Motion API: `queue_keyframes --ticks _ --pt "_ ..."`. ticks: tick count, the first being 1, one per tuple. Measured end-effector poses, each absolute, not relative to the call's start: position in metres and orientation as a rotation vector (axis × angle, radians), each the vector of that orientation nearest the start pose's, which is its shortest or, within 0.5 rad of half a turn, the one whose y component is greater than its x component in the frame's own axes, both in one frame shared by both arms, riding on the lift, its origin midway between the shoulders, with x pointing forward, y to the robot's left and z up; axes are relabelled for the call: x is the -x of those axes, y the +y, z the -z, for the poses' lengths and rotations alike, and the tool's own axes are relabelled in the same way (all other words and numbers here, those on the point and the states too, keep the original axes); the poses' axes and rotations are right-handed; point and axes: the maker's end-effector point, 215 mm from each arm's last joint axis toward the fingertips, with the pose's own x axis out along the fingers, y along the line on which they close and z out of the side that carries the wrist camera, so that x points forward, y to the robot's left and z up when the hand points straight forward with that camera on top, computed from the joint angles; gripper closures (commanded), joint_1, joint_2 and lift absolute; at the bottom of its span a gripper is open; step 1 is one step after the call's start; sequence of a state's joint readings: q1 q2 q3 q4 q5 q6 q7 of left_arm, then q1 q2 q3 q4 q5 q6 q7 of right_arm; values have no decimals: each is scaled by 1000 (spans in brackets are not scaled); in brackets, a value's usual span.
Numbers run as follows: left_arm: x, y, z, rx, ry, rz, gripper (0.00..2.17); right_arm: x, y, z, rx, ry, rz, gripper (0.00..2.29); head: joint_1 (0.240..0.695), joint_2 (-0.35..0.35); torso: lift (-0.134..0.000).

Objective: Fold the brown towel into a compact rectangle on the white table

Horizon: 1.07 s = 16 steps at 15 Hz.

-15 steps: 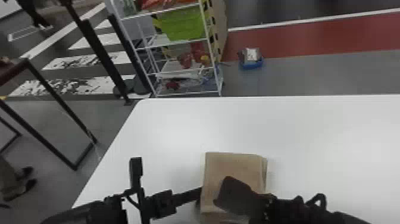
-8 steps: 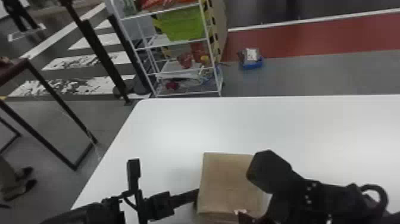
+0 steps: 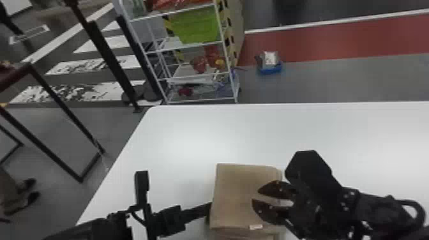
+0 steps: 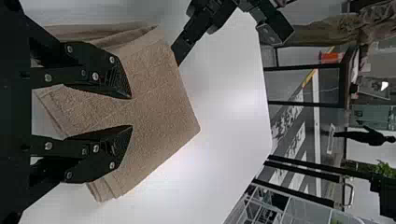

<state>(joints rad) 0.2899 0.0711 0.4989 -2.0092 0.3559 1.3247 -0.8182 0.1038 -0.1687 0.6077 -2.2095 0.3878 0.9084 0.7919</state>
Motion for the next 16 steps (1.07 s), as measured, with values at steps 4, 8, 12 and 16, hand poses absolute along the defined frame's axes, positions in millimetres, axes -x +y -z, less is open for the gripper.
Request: queue_keyframes --ticks 4,8,12,16 --pt "-347 247 465 756 844 472 1909 -361 89 401 255 465 -1173 2013 695 350 -124" --pt "-347 249 458 772 837 475 1909 -378 78 424 278 502 -1129 2013 695 350 -124" --pt "-349 261 448 809 811 468 1909 -390 67 447 290 568 -1104 2013 695 350 -124" --pt "-349 270 427 860 790 473 1909 -392 53 460 291 652 -1078 2013 695 350 -124"
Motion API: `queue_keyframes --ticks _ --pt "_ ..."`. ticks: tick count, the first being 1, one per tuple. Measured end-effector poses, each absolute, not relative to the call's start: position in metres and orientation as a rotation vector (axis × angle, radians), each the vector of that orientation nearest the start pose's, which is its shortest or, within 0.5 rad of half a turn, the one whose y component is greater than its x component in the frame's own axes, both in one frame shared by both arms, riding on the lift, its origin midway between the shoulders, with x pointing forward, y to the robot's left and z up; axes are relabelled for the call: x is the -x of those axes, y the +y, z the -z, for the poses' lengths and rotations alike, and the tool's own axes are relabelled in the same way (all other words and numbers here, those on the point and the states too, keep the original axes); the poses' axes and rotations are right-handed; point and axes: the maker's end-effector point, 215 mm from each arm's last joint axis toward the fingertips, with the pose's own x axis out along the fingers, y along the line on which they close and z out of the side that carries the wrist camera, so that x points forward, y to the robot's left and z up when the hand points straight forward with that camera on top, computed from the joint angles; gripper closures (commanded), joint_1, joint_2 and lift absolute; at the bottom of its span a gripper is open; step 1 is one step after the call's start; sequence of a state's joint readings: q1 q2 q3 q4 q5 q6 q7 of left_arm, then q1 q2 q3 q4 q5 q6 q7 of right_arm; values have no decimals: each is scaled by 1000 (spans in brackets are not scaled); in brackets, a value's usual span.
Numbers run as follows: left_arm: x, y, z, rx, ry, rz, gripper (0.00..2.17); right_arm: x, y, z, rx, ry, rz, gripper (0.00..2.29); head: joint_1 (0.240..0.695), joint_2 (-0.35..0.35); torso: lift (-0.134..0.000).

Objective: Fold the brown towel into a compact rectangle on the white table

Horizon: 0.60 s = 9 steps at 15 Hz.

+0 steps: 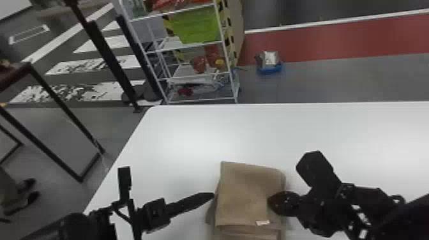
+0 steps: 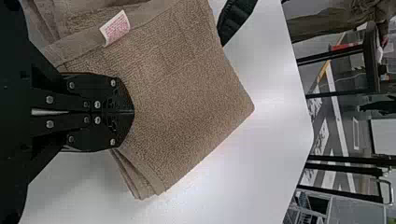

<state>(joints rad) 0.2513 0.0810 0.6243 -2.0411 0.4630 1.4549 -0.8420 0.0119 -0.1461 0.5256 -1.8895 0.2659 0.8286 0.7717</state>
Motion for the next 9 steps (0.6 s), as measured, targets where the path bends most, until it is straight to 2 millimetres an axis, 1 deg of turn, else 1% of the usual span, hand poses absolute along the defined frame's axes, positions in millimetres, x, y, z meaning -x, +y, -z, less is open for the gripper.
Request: queue_keyframes --ticks 2,5,7,9 --pt "-351 281 418 878 768 462 1909 -391 47 462 289 673 -1072 2013 695 350 -124" --pt "-356 305 405 889 718 426 1909 -391 40 462 295 680 -1059 2010 695 350 -124" --pt "-358 317 398 887 694 408 1909 -391 32 457 294 684 -1062 2013 695 350 -124" --pt "-358 322 395 885 681 403 1909 -390 23 449 291 682 -1070 2013 695 350 -124"
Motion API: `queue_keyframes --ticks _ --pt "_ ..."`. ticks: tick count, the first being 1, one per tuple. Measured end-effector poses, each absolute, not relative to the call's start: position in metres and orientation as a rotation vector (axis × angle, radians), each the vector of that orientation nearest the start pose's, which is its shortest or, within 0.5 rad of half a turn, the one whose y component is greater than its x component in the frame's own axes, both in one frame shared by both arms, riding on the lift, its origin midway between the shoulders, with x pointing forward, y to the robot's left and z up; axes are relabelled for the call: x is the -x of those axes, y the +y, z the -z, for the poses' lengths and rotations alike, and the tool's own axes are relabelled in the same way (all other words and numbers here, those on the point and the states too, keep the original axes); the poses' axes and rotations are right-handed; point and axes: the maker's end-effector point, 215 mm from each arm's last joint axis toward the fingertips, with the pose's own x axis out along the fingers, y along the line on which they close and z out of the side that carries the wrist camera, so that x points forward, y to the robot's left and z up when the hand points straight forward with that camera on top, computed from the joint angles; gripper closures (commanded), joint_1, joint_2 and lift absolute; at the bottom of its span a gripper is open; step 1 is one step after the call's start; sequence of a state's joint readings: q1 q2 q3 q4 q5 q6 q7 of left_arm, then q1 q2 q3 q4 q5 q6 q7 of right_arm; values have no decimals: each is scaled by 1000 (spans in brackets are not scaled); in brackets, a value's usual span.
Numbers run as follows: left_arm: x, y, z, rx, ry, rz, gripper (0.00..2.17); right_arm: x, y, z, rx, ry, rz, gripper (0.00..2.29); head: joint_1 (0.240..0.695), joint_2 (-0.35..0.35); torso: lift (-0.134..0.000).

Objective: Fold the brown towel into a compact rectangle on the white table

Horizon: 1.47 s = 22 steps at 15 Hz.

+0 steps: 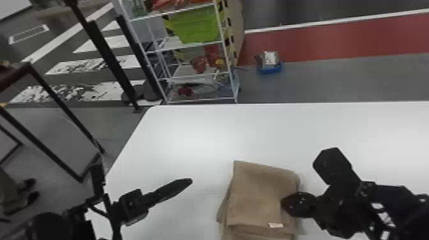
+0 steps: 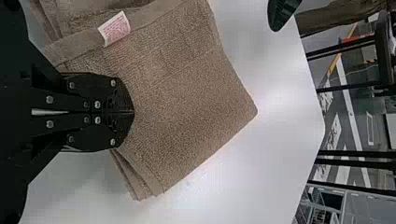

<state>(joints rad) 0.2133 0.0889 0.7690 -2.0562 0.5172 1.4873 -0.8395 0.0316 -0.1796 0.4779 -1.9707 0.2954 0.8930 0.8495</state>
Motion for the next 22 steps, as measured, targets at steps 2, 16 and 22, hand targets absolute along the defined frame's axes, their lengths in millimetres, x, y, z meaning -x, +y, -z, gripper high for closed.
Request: queue_keyframes --ticks 2,16,22 --pt "-358 322 393 886 677 407 1909 -386 14 443 291 682 -1088 2013 695 350 -124" --pt "-374 292 356 663 518 406 896 -426 -46 314 263 115 -812 49 695 343 -124" --pt "-405 276 286 249 73 322 154 -415 -100 262 77 -104 -551 66 695 243 -124"
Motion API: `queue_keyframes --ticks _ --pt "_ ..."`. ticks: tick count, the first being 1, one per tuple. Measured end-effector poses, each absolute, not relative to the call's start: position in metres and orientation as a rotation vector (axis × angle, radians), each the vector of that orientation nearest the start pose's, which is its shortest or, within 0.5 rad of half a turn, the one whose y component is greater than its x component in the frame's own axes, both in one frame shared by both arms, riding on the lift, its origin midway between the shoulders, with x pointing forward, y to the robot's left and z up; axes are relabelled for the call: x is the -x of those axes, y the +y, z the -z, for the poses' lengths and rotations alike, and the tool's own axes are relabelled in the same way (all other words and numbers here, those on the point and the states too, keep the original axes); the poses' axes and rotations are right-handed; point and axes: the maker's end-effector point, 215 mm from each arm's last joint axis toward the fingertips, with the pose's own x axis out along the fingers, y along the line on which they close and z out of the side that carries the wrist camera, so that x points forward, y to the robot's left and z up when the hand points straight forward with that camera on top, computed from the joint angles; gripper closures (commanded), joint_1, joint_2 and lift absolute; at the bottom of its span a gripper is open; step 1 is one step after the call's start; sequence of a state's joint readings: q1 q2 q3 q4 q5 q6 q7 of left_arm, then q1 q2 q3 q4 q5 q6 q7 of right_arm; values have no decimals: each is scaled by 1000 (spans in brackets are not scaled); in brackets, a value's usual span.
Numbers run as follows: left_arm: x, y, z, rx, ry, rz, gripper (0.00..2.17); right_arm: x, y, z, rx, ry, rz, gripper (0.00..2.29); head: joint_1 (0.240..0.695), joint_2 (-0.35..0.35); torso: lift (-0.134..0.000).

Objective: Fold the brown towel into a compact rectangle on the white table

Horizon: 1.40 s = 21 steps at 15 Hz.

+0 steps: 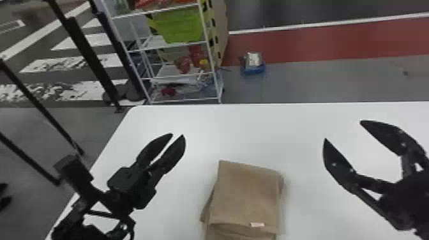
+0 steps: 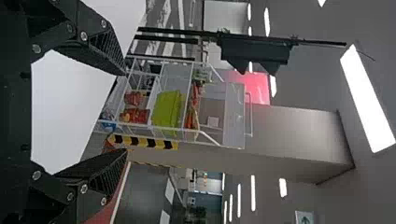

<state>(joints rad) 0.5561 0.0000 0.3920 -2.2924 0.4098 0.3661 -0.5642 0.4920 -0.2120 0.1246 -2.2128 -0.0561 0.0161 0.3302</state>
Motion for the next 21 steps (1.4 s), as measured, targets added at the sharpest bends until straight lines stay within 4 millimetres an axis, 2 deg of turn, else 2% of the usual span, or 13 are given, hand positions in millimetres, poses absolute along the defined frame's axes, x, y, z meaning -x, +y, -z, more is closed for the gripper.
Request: queue_keyframes --ticks 3,5,6,9,12,18,21 --pt "-390 271 230 93 -174 205 151 -404 -122 262 38 -98 -446 70 695 213 -124" --pt "-375 269 210 22 -276 127 151 -400 -134 265 30 -92 -400 70 695 202 -124" --pt "-370 267 208 3 -298 111 151 -398 -140 266 28 -93 -379 70 695 195 -124" --pt "-365 263 228 -30 -264 100 154 -394 -168 273 34 -78 -322 70 695 146 -124" --pt "-368 263 278 -52 -101 105 151 -386 -178 282 41 -53 -308 70 695 129 -124" --pt "-374 275 341 33 114 45 154 -375 -170 299 -21 -4 -286 76 695 159 -124" --pt "-373 290 346 49 138 21 154 -375 -160 319 -48 61 -294 80 695 189 -124"
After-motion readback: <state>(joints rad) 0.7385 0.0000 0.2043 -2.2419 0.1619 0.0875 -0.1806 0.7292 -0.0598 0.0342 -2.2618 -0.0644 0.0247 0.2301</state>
